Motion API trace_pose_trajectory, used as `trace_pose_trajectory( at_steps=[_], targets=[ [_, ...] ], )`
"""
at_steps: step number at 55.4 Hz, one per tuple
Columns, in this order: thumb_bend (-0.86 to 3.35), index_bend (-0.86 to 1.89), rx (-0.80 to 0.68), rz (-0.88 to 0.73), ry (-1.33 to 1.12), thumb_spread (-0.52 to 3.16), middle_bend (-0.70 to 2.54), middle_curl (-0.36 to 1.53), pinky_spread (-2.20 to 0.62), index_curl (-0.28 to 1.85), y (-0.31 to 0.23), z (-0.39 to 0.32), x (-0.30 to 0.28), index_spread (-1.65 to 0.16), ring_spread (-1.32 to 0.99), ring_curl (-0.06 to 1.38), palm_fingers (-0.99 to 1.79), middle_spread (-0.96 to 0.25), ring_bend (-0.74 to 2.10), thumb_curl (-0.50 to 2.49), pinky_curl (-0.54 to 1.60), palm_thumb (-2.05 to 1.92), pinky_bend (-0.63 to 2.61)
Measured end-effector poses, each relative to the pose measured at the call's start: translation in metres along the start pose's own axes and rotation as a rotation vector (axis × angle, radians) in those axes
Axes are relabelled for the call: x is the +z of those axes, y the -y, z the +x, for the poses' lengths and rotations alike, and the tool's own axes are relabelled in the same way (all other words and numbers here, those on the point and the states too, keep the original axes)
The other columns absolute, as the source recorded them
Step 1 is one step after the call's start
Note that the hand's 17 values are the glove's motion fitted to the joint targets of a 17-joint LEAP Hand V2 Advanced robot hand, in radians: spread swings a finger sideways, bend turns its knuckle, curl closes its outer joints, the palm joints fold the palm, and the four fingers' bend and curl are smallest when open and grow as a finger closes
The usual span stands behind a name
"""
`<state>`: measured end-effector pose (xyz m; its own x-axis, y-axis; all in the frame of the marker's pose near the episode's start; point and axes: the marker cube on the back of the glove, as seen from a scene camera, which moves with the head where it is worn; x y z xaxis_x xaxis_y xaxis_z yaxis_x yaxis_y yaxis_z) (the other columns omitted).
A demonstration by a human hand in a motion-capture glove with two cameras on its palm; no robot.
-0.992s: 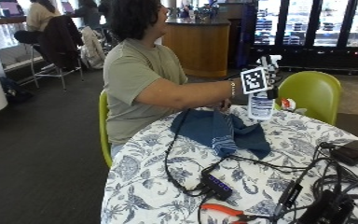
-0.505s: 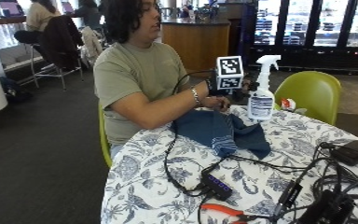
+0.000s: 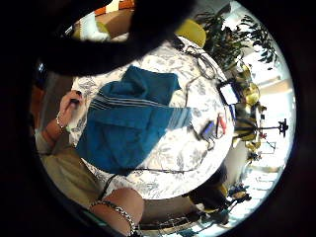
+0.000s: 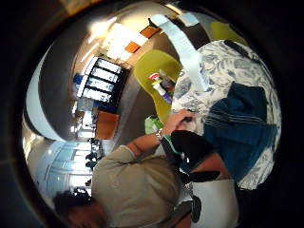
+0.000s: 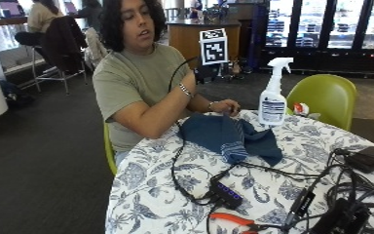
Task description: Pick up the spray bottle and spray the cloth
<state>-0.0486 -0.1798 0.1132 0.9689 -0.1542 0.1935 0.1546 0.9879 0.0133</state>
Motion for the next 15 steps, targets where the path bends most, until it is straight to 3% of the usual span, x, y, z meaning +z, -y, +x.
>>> trace_pose_trajectory(
  at_steps=[15],
  targets=[
    [-0.02,0.14,0.026,0.02,-0.082,1.01,0.24,0.35,0.22,0.24,-0.0093,-0.0034,-0.0072,-0.47,-0.01,0.3,0.17,0.04,0.24,0.38,0.34,0.58,0.32]
  ],
)
